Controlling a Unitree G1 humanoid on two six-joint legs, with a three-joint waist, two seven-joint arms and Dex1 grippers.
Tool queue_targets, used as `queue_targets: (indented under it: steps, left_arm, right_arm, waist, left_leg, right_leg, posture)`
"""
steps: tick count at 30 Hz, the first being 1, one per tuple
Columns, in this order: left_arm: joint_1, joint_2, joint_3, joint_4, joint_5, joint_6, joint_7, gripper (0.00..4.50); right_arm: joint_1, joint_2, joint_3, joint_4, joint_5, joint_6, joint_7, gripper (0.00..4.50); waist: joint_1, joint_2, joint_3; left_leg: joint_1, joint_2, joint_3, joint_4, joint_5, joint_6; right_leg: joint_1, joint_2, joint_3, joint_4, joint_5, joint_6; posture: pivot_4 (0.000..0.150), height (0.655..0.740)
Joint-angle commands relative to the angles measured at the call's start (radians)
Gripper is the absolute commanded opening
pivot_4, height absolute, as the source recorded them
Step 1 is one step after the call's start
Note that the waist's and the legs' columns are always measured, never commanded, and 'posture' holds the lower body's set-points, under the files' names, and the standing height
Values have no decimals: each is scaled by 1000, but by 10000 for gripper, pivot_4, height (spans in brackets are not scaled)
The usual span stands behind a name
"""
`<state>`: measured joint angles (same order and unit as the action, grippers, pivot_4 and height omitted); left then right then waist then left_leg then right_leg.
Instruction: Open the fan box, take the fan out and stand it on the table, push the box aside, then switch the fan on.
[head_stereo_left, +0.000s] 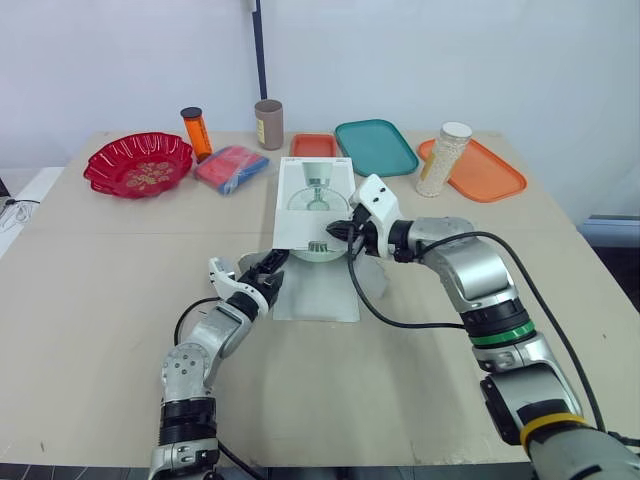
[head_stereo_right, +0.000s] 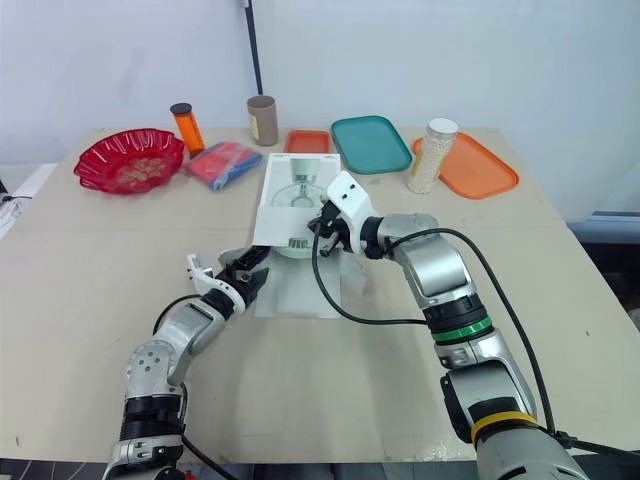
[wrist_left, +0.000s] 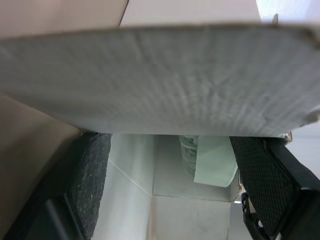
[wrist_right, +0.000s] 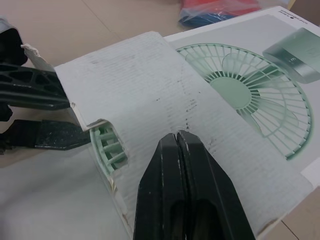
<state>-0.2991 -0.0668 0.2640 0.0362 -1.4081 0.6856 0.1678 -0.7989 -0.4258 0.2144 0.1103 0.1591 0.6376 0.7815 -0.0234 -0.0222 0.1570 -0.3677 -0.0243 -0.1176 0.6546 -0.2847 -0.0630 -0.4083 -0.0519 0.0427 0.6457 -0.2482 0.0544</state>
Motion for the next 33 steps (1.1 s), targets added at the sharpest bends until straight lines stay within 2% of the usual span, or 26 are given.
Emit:
queue_targets:
  steps: [1,9,17,33]
  left_arm:
    - [38,-19,-20,-68,-17,34,-25,39340]
    - [125,-39,-97,-165,-47,119,-38,39340]
    - [71,-96,-140,-67,9,84,-48,39340]
    - [2,-138,-126,-27,-9,2,-149,39340]
  right_arm:
    - [-13,7,-21,-18,7,-8,-4,0]
    - [-4,6,-13,-16,1,-3,-2,0]
    - [8,-16,-13,-55,5,29,10,0]
    - [4,-19,-10,-57,4,32,9,0]
  waist:
    - [0,0,0]
    - [0,0,0]
    - [0,0,0]
    - [1,0,0]
  left_leg:
    - [0,0,0,0,0,0]
    - [0,0,0,0,0,0]
    - [0,0,0,0,0,0]
    - [0,0,0,0,0,0]
  right_leg:
    - [0,0,0,0,0,0]
    - [0,0,0,0,0,0]
    - [0,0,0,0,0,0]
    - [0,0,0,0,0,0]
  posture:
    - [1500,7400]
    - [1500,7400]
    - [1500,7400]
    - [1500,7400]
